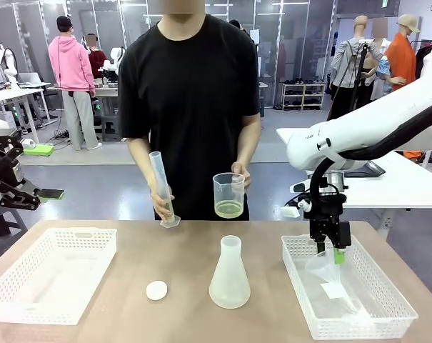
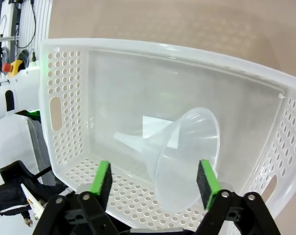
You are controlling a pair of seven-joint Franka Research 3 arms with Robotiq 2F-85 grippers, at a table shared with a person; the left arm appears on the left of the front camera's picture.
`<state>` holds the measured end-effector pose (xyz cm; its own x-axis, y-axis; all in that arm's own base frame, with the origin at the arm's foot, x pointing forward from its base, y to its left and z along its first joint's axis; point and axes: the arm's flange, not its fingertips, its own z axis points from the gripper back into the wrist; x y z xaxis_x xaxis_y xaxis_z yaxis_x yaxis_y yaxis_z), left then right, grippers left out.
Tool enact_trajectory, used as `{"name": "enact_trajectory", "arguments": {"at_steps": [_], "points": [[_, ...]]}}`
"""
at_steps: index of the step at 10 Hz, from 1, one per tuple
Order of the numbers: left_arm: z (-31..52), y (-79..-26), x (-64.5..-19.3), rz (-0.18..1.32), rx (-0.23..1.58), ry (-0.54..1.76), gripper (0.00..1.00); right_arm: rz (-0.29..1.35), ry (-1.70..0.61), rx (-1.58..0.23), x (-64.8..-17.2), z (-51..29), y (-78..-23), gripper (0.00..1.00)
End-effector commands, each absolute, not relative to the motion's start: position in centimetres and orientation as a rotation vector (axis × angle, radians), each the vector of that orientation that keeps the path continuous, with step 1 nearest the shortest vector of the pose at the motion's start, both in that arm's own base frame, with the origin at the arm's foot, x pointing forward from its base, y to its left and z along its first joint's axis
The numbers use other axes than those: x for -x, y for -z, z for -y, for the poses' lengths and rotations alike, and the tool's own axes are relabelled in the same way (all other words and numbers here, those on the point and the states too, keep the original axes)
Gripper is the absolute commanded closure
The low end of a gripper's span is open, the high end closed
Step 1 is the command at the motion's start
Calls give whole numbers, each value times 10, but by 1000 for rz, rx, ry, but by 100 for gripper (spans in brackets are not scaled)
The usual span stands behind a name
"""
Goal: Prepare the solutions needed for the experiment.
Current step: Pick up the Plastic Funnel and insert it into the Big flask.
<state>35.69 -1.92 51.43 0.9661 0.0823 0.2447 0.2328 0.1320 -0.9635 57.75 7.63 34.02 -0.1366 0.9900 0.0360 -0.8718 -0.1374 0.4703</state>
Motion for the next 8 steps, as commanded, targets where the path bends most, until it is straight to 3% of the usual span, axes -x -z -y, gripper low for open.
{"name": "enact_trajectory", "arguments": {"at_steps": [1,8], "points": [[20,-516,-356,267,1456,121,0,-432,-1652,-383,-584,-80,-344,37],[20,-516,-356,267,1456,121,0,-459,-1654,-391,-584,-78,-346,98]]}}
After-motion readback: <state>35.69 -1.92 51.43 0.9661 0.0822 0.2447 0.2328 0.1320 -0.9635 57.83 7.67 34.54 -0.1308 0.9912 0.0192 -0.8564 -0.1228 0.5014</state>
